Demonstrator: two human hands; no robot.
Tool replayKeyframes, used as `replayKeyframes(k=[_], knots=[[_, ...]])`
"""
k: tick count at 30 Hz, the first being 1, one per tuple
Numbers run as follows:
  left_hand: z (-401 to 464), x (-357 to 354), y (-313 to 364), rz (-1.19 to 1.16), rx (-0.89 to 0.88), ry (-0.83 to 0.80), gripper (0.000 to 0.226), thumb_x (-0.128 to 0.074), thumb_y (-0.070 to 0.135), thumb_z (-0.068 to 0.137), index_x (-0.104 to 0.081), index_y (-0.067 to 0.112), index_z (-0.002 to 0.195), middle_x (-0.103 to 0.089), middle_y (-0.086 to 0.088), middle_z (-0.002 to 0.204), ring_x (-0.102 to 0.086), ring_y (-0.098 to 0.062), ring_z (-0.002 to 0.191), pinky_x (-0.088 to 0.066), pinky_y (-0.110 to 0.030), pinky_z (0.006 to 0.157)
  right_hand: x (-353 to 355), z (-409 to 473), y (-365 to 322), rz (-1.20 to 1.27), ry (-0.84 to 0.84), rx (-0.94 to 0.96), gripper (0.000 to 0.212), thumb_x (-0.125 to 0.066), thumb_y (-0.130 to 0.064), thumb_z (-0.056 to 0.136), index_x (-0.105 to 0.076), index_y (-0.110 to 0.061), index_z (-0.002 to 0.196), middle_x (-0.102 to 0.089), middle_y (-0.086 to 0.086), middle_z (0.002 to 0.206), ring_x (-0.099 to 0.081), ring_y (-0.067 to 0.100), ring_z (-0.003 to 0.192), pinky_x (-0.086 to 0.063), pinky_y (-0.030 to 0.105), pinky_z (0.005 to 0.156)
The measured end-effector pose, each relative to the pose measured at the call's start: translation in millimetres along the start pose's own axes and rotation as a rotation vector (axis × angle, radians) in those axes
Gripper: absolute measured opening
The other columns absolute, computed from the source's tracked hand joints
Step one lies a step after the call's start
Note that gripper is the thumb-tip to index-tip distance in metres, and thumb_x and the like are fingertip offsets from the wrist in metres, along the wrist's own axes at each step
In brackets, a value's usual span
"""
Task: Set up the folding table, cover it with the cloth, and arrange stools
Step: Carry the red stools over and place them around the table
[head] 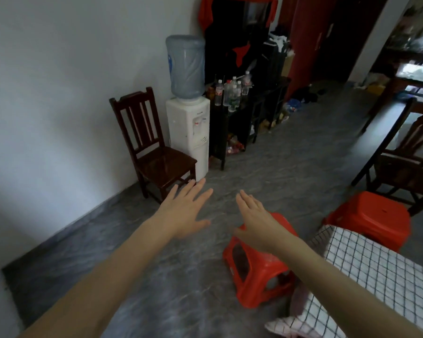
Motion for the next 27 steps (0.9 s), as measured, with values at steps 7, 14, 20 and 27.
replayKeyframes(k=[7,14,20,27], knots=[[90,17,-41,-0.025,0.0,0.003,0.081,-0.039,0.061,0.094,0.007,0.033,0.154,0.024,0.004,0.159,0.018,-0.016,0.147,0.005,-0.046,0.12,29,107,31,0.034,-0.043,-0.039,0.089,-0.053,-0.038,0.093,0.003,-0.009,0.155,0.011,0.007,0.163,0.007,0.026,0.15,-0.011,0.044,0.122],[170,13,-86,-0.034,-0.037,-0.003,0.082,-0.041,0.06,0.093,0.007,0.034,0.153,0.023,0.005,0.16,0.018,-0.016,0.147,0.006,-0.045,0.118,37,181,53,0.023,-0.06,-0.088,0.09,-0.056,-0.035,0.094,0.005,-0.01,0.155,0.012,0.005,0.163,0.006,0.025,0.15,-0.012,0.042,0.122],[252,25,-110,-0.003,-0.176,-0.053,0.081,-0.041,0.058,0.094,0.007,0.032,0.154,0.023,0.003,0.16,0.018,-0.017,0.147,0.003,-0.047,0.12,37,237,87,0.028,-0.012,-0.217,0.092,-0.058,-0.041,0.091,0.0,-0.008,0.155,0.006,0.009,0.163,0.0,0.029,0.15,-0.015,0.043,0.121],[345,39,-128,0.115,-0.474,-0.098,0.081,-0.042,0.057,0.095,0.005,0.03,0.155,0.023,0.002,0.16,0.014,-0.018,0.148,0.0,-0.048,0.12,35,271,106,0.052,0.101,-0.499,0.092,-0.06,-0.041,0.089,-0.006,-0.006,0.154,-0.001,0.012,0.163,-0.008,0.031,0.148,-0.019,0.043,0.119]])
Point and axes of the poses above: each hand's wrist, its own z-axis towards the middle knuckle, its own x-axis out of the back of the hand, y = z × x, the point moved 1 cm from there along z, towards the middle knuckle
